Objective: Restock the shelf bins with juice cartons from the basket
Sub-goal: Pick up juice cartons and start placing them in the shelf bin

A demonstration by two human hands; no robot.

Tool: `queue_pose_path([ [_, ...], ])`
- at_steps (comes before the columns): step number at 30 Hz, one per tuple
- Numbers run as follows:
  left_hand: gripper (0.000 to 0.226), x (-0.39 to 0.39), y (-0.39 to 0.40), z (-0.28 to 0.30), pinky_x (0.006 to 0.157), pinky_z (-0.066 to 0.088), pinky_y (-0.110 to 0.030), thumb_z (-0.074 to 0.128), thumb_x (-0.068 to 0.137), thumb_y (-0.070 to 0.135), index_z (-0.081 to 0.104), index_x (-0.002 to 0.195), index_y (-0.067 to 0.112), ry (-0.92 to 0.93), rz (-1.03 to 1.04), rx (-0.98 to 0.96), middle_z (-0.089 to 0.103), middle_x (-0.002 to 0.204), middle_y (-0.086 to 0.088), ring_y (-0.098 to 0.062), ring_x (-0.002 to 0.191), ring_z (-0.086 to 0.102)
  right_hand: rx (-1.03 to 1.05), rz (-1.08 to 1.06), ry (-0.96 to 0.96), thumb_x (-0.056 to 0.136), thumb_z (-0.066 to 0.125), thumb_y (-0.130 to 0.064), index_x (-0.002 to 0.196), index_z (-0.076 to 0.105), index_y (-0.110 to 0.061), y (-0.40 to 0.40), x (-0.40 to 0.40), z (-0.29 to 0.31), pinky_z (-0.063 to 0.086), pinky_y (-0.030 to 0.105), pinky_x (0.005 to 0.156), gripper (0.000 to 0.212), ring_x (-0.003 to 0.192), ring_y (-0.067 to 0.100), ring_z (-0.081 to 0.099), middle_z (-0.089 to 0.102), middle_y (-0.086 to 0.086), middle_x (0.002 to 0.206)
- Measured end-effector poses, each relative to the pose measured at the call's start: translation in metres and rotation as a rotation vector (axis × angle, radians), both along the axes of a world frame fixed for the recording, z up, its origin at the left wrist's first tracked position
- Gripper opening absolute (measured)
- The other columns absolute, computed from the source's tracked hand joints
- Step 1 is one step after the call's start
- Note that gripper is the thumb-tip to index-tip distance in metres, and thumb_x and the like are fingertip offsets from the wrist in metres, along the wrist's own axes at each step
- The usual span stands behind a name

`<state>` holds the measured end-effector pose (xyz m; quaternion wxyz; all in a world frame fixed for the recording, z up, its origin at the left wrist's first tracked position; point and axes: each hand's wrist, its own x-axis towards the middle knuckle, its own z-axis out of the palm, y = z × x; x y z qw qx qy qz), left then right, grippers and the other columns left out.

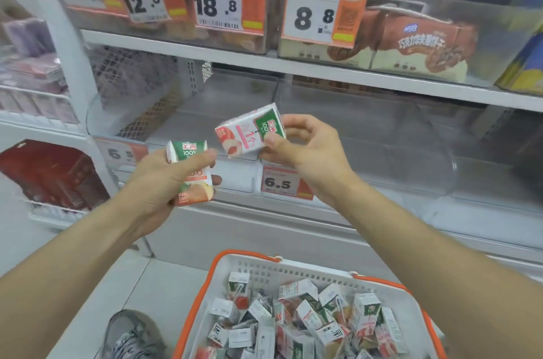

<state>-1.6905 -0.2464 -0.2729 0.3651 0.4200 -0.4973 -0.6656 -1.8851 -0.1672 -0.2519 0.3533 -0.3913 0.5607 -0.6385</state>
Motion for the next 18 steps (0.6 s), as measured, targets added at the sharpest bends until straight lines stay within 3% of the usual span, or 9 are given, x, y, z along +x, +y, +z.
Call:
queue_pose_path([
  [5, 0.021, 0.05, -0.044, -0.02, 0.075, 0.06, -0.048, 0.056, 0.092, -0.003, 0.057, 0.112, 0.003, 0.033, 0.15, 0.042, 0.068, 0.105, -0.02, -0.033, 0.085, 0.074, 0.031, -0.058, 0.416, 0.08, 0.08, -0.014, 0.103, 0.058, -0.018, -0.127, 0.039, 0.0, 0.059, 0.045, 0.082, 0.032, 0.093, 0.027, 0.07, 0.065, -0.002, 0.105],
  [8, 0.026, 0.071, -0.059, -0.035, 0.085, 0.058, -0.052, 0.06, 0.091, -0.001, 0.059, 0.117, 0.002, 0.022, 0.131, 0.034, 0.07, 0.112, -0.02, -0.034, 0.094, 0.073, 0.165, -0.059, 0.584, 0.086, 0.075, -0.021, 0.118, 0.06, -0.011, -0.217, 0.055, -0.017, 0.054, 0.039, 0.093, 0.036, 0.105, 0.026, 0.066, 0.066, 0.006, 0.116],
  [11, 0.03, 0.083, -0.07, -0.042, 0.086, 0.056, -0.054, 0.063, 0.09, -0.002, 0.058, 0.119, 0.003, 0.054, 0.114, 0.04, 0.073, 0.107, -0.017, -0.033, 0.093, 0.074, 0.287, -0.084, 0.801, 0.088, 0.071, -0.026, 0.124, 0.058, -0.008, -0.305, 0.064, -0.043, 0.051, 0.031, 0.091, 0.042, 0.111, 0.026, 0.062, 0.064, 0.008, 0.123],
  [14, 0.031, 0.082, -0.084, -0.041, 0.086, 0.056, -0.055, 0.062, 0.09, -0.002, 0.057, 0.12, 0.003, 0.115, 0.097, 0.037, 0.073, 0.108, -0.016, -0.034, 0.093, 0.074, 0.344, -0.095, 0.785, 0.085, 0.067, -0.012, 0.119, 0.056, -0.015, -0.368, 0.062, -0.072, 0.053, 0.035, 0.092, 0.035, 0.11, 0.029, 0.062, 0.055, 0.012, 0.129],
  [18, 0.031, 0.073, -0.106, -0.033, 0.082, 0.058, -0.057, 0.062, 0.089, -0.001, 0.058, 0.119, 0.003, 0.192, 0.083, 0.025, 0.074, 0.101, -0.017, -0.035, 0.094, 0.073, 0.287, -0.132, 0.856, 0.089, 0.064, -0.01, 0.11, 0.06, -0.017, -0.413, 0.06, -0.09, 0.046, 0.026, 0.087, 0.022, 0.111, 0.03, 0.06, 0.053, 0.013, 0.133],
])
